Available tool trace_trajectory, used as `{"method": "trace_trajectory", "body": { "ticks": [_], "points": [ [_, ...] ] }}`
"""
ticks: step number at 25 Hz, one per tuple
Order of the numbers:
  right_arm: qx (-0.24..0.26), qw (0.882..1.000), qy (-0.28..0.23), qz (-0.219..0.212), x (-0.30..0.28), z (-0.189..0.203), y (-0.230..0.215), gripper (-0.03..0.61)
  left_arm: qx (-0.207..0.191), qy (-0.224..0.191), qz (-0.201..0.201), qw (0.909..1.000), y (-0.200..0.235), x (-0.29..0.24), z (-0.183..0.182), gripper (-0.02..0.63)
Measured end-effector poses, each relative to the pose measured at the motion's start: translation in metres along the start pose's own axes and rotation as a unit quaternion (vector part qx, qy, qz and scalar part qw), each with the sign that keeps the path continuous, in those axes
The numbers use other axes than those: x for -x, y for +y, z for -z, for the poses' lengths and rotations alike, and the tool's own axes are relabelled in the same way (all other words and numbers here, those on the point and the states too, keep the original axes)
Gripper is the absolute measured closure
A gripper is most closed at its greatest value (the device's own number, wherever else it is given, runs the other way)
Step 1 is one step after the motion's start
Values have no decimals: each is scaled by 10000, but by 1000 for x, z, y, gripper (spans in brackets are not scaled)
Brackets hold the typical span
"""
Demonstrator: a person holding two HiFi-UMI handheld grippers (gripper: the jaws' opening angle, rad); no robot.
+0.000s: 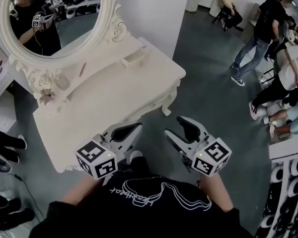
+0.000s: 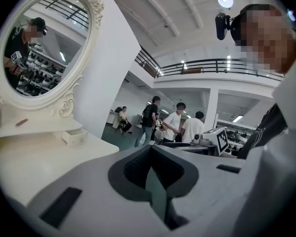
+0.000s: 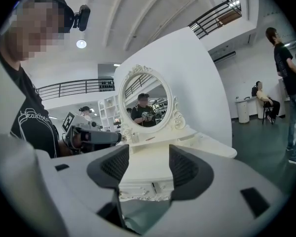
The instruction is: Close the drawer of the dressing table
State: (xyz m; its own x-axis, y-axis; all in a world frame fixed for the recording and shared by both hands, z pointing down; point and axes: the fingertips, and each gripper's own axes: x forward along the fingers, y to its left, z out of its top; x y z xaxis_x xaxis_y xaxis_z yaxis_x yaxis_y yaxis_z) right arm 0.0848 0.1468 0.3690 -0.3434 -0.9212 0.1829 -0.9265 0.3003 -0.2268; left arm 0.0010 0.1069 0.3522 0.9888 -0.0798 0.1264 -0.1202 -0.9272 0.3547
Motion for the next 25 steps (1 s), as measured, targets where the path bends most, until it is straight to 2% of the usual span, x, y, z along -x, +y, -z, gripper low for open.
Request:
{"method": "trace_trajectory", "body": {
  "ticks": [7,17,25],
  "points": [
    [-80,9998,140,-125,-49,-7,-54,336,124,4,-221,9997,55,-35,-14,611],
    [-173,9977,608,-252,-142,-13,-139,340,433,-50,-625,9971,171,-89,-35,611],
    [-161,9954,914,-230,-203,-6,-194,347,612,-74,-1056,9925,236,-107,-40,611]
  ]
}}
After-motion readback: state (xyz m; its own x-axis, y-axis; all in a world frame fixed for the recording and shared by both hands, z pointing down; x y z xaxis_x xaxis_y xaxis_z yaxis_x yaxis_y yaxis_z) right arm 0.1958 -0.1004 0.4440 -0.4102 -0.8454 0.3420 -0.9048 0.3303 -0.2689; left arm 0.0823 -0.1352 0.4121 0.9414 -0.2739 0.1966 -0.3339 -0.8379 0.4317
